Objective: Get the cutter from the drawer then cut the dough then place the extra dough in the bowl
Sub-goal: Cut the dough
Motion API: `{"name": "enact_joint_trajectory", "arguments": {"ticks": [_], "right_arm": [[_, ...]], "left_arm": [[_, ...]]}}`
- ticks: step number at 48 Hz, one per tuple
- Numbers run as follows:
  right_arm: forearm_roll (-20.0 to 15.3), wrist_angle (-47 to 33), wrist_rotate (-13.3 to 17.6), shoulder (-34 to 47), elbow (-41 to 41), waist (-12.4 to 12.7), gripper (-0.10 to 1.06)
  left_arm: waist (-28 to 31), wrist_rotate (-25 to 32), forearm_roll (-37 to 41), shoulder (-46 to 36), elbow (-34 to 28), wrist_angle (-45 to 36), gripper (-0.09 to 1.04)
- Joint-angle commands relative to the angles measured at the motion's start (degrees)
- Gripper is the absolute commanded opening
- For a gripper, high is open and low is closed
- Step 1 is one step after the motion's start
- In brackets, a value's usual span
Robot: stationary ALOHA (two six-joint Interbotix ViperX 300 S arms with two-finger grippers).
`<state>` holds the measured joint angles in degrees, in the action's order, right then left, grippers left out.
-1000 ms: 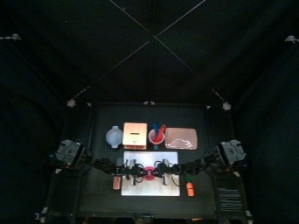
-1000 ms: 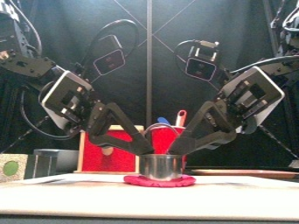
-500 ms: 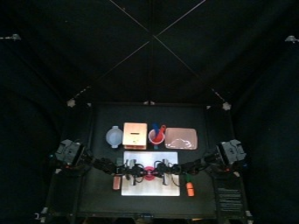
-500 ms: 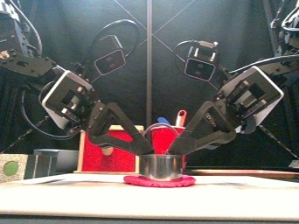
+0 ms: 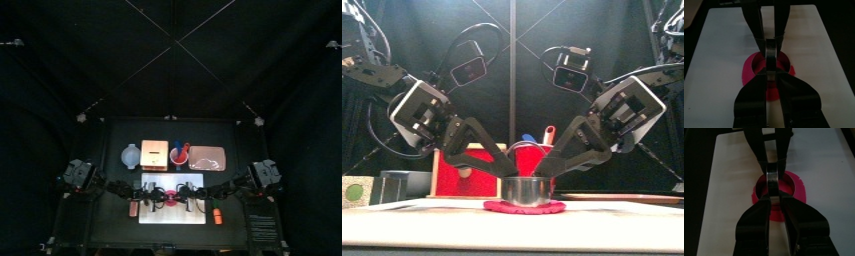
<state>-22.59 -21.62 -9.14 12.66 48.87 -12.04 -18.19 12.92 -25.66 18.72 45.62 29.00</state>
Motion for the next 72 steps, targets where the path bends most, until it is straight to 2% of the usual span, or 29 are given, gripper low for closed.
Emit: {"name": "enact_joint_trajectory", "arguments": {"ticks": [1, 22, 43, 60, 72], "right_arm": [[-0.26, 2.99, 0.53, 3.52, 0.44, 1.32, 0.53], [-0.18, 2.55, 0.53, 2.11, -0.26, 1.32, 0.56], [-0.18, 2.29, 0.44, 1.14, -0.97, 1.14, 0.67], [0.7, 1.05, 0.35, -1.14, -1.05, 0.97, 0.67], [1.85, 0.88, 0.26, -4.39, -1.49, 0.79, 0.67]], "left_arm": [[-0.53, -0.35, 0.18, 2.9, 0.35, -4.22, 0.33], [0.62, -0.26, 0.26, 1.67, 0.44, -4.22, 0.37], [0.97, -0.26, 0.26, 0.7, 0.44, -3.96, 0.58], [1.14, -0.18, 0.44, -0.44, 0.62, -3.43, 0.6], [1.32, -0.09, 0.7, -4.13, 0.79, -3.43, 0.6]]}}
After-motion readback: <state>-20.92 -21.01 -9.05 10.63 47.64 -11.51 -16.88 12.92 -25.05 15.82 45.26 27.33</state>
